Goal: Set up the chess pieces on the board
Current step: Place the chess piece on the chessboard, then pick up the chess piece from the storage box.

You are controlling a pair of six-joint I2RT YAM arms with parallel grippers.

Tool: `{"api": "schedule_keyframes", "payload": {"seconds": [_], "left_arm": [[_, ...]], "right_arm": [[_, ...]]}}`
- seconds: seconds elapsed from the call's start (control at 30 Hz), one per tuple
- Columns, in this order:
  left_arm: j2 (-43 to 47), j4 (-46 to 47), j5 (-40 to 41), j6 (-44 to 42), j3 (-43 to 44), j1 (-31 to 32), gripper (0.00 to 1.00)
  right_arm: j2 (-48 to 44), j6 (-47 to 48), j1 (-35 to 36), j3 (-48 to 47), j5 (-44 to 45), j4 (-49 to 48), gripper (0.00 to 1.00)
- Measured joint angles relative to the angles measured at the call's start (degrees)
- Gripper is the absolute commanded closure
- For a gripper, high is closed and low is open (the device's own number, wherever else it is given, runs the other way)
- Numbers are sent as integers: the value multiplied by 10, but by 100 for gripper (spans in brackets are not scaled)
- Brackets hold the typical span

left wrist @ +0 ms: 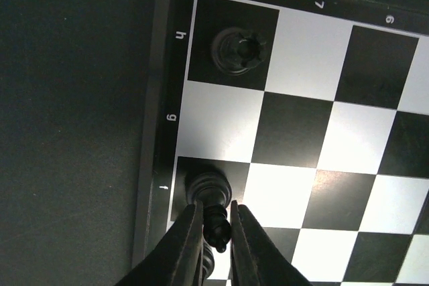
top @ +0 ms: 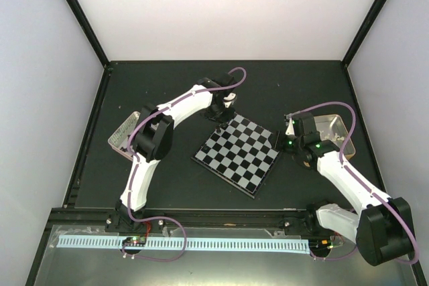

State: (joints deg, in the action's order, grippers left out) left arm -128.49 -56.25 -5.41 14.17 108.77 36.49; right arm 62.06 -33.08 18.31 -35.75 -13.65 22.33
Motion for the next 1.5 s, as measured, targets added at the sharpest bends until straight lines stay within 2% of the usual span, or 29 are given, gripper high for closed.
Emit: {"api": "schedule_keyframes", "payload": {"seconds": [0.13,0.47,0.63,0.83,1.0,1.1,1.33,1.5], "left_arm": [[0,-5,0,0,1,0,71],[7,-13,-2,1,26,-4,61],[59,2,3,13,3,-14,56],[247,80,34,48,-172,-65,51],[401,142,67,87,-346,-150,50],[470,162,80,111,-447,-212,45],[559,175,83,141,-570,-328,45],[552,189,80,152,-579,-378,55]], "right_arm": [[0,0,0,0,0,0,74],[0,0,0,0,0,0,74],[0,0,0,0,0,0,74],[0,0,0,0,0,0,74],[7,0,0,0,-2,-3,74],[18,0,0,0,-4,-5,74],[38,0,0,-2,-7,-9,74],[49,0,0,-8,-8,-12,74]]}}
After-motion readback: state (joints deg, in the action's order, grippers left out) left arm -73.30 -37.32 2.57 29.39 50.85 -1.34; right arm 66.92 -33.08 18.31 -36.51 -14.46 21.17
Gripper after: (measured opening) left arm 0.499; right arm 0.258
